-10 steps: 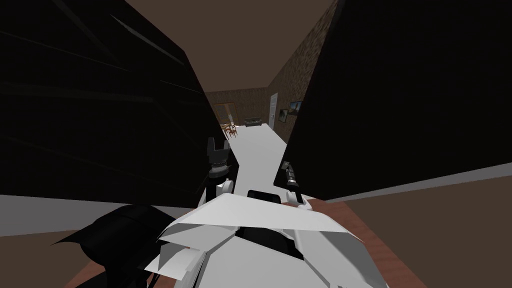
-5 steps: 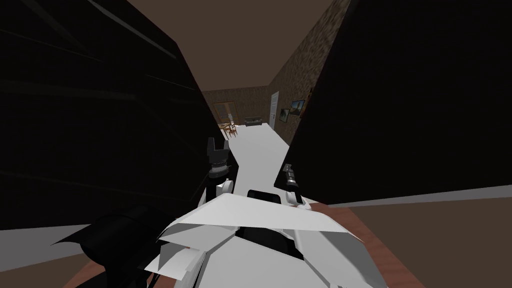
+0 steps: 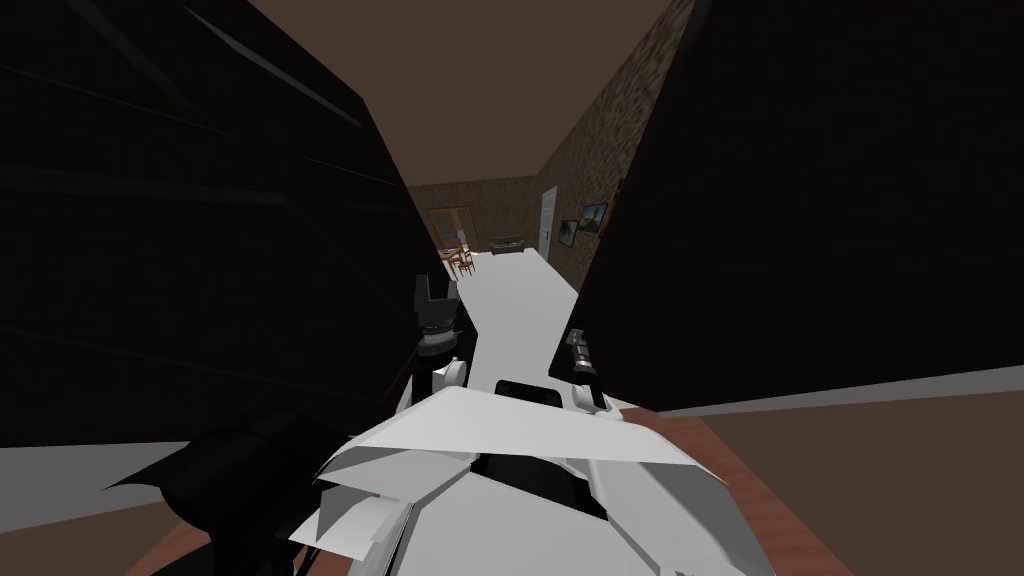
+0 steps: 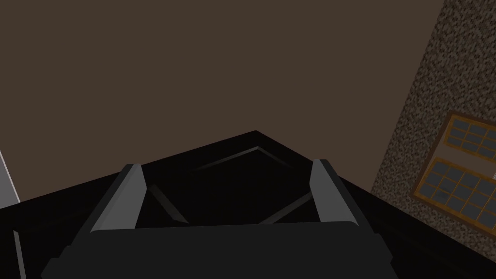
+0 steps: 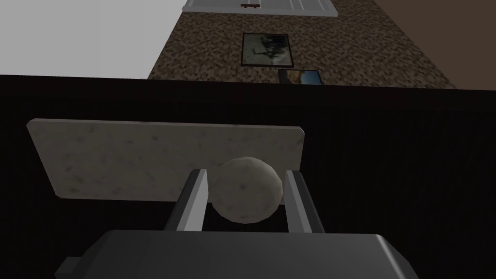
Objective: Push the door open
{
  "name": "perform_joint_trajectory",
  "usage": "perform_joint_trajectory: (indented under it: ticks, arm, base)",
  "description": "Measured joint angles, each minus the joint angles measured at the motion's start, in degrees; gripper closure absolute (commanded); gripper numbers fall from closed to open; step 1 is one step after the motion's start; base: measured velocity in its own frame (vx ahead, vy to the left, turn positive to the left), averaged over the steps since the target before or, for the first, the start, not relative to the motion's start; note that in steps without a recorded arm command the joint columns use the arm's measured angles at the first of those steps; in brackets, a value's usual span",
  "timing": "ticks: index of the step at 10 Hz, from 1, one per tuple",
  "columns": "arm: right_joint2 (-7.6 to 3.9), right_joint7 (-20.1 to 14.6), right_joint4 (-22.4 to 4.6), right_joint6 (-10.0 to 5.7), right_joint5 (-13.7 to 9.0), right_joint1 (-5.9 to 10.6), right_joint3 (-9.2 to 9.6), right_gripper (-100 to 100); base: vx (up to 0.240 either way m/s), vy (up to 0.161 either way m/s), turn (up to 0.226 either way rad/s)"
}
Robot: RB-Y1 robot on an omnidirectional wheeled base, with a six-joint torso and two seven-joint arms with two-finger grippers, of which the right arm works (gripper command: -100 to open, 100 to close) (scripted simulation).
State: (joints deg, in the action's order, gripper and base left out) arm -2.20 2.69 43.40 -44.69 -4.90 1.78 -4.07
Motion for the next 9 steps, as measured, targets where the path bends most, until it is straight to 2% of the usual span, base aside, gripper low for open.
perform_joint_trajectory:
  ticks: [1, 3, 5, 7, 9]
  arm:
    - [-0.37, 0.0, -0.6, 0.17, -0.2, 0.19, -0.33, 100]
    - [-0.73, 0.2, 0.1, 0.25, -0.6, -0.18, -0.97, 100]
    - [-1.13, 0.6, -1.2, -0.43, -1.1, 0.68, -2.03, 100]
    - [-1.33, 1.2, 1.0, 0.97, -1.6, 0.09, -2.98, 100]
    - [-1.59, 1.4, 1.6, 1.4, -2.0, -0.21, -3.7, 100]
  base:
    - [0.153, 0.037, -0.04]
    - [0.196, 0.028, -0.04]
    - [0.207, 0.016, -0.041]
    - [0.189, 0.032, -0.042]
    - [0.091, 0.001, -0.013]
